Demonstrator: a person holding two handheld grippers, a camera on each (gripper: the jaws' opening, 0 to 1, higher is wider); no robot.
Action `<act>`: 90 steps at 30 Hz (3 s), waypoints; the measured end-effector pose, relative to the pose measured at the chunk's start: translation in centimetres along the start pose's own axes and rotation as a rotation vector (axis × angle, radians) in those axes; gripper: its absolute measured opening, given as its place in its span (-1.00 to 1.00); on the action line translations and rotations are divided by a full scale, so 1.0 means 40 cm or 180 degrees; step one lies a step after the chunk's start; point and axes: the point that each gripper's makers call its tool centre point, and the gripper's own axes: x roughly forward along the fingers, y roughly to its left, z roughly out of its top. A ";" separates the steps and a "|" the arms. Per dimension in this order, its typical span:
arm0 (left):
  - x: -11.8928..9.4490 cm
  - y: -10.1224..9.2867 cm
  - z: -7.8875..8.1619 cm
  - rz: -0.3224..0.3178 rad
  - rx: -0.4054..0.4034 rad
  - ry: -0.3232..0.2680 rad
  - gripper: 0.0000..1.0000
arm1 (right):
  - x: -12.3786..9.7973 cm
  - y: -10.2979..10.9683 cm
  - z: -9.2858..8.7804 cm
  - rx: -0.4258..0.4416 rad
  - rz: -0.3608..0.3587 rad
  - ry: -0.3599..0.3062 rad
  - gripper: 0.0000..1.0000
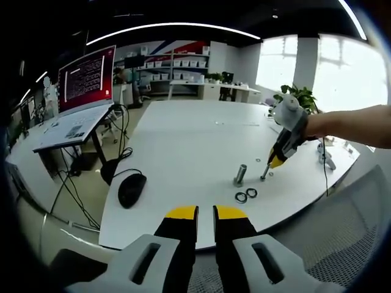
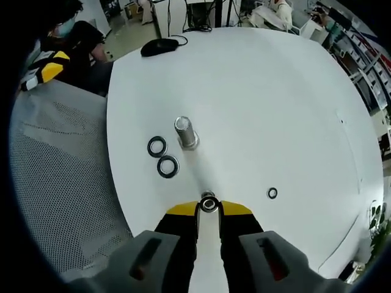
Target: Place the washer onto the threaded stud by aligning its center hole with the stud, sliding it down to the base, and recovering from edge contact or off-axis alignment until the washer reaches the visible bottom stop.
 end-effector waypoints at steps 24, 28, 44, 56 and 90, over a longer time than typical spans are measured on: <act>0.001 0.004 -0.002 0.0032 -0.0009 0.0022 -0.86 | 0.088 -0.003 -0.023 -0.0009 0.0050 0.0122 -0.72; 0.001 0.004 -0.003 0.0035 -0.0013 0.0032 -0.87 | 0.103 0.000 -0.029 -0.0028 0.0052 0.0145 -0.72; 0.001 0.004 -0.001 0.0034 -0.0011 0.0022 -0.87 | 0.096 -0.027 -0.061 -0.0042 -0.0049 0.0080 -0.35; 0.001 0.003 -0.001 0.0020 -0.0004 0.0024 -0.87 | 0.087 -0.055 -0.121 0.0070 -0.0018 0.0113 -0.38; 0.004 0.010 -0.003 0.0023 0.0000 0.0060 -0.87 | 0.107 -0.071 -0.151 -0.0056 0.0038 0.0386 -0.59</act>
